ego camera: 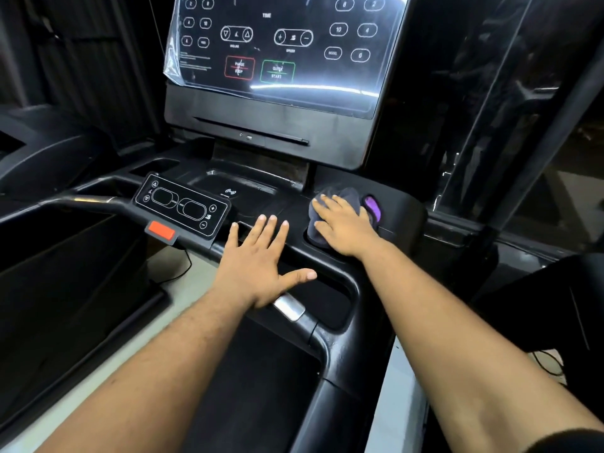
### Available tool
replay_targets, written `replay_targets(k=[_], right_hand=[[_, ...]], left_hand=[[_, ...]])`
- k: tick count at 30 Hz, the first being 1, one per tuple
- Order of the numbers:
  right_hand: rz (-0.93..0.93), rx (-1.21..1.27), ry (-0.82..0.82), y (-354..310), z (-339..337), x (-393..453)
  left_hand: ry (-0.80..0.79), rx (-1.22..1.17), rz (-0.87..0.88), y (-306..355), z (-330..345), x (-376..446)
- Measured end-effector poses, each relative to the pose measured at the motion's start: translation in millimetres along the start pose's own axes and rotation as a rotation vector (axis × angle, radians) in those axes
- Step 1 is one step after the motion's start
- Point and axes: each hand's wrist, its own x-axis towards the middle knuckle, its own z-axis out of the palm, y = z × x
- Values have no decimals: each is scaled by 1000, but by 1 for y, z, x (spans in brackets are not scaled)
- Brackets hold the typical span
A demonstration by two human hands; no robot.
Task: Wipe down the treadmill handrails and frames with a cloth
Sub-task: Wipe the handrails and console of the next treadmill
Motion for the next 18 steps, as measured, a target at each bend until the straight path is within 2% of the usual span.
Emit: replay_targets(k=[2,3,6,7,9,12,15,16,18], right_hand=[[-29,-28,3,22,-3,-2],[28,-38,12,36,-4,-3],[364,72,4,53,-6,-1],[406,81,2,45,-7,3],[366,18,39,18,-3,6],[177,-42,141,-9,3,-4],[35,-39,89,2,-3,-19],[36,-43,43,12,-4,-21],[157,-8,-37,28,-6,-20]], left_hand=[[4,6,7,0,0,-1],[5,4,6,-1,0,-1],[6,-11,-4,-1,1,0],[1,-12,-2,-1,1,1],[-8,-8,2,0,1,1],[2,-1,-5,2,0,1],[4,8,-9,2,-2,-2],[2,8,-8,2,-2,-2],[5,7,-10,2,-1,-2]])
